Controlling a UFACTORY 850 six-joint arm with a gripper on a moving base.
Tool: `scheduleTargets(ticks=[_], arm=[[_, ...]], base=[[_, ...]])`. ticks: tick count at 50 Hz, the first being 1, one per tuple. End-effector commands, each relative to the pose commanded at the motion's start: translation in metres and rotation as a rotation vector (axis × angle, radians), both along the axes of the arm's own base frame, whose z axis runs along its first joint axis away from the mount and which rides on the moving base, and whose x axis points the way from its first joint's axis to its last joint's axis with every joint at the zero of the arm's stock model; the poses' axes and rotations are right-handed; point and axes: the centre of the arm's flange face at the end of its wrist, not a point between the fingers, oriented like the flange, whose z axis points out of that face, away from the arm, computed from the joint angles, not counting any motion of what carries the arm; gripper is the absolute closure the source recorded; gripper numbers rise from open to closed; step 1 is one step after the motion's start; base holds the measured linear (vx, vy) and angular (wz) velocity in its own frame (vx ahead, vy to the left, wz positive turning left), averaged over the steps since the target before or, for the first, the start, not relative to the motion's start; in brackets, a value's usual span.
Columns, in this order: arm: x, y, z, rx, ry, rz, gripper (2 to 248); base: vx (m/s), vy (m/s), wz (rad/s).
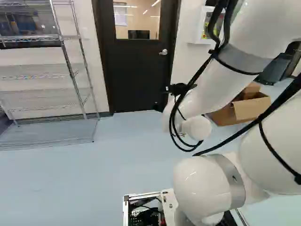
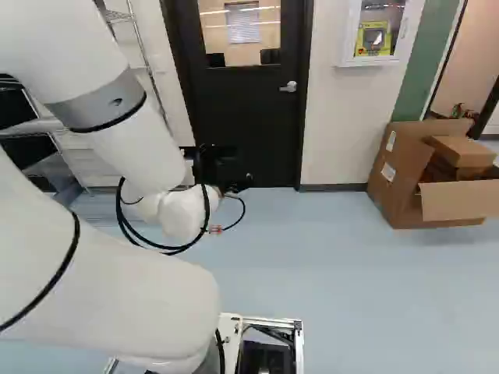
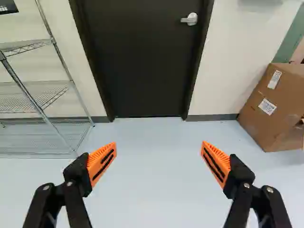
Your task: Open the door and move inside
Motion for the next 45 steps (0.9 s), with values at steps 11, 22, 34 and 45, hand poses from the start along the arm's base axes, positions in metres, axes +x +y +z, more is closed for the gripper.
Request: scheduleTargets(ticks=[11, 22, 34, 45], arm=[[0.0000, 0.0000, 0.0000, 0.000, 0.000, 0.000, 3], [0.0000, 0.0000, 0.0000, 0.000, 0.000, 0.000, 3], [0.0000, 0.0000, 0.0000, 0.000, 0.000, 0.000, 3], [0.0000, 0.0000, 0.0000, 0.000, 0.000, 0.000, 3]], base=[[0.000, 0.000, 0.000], [0.000, 0.000, 0.000], [0.076, 0.000, -0.008], [0.178, -0.002, -0.016]])
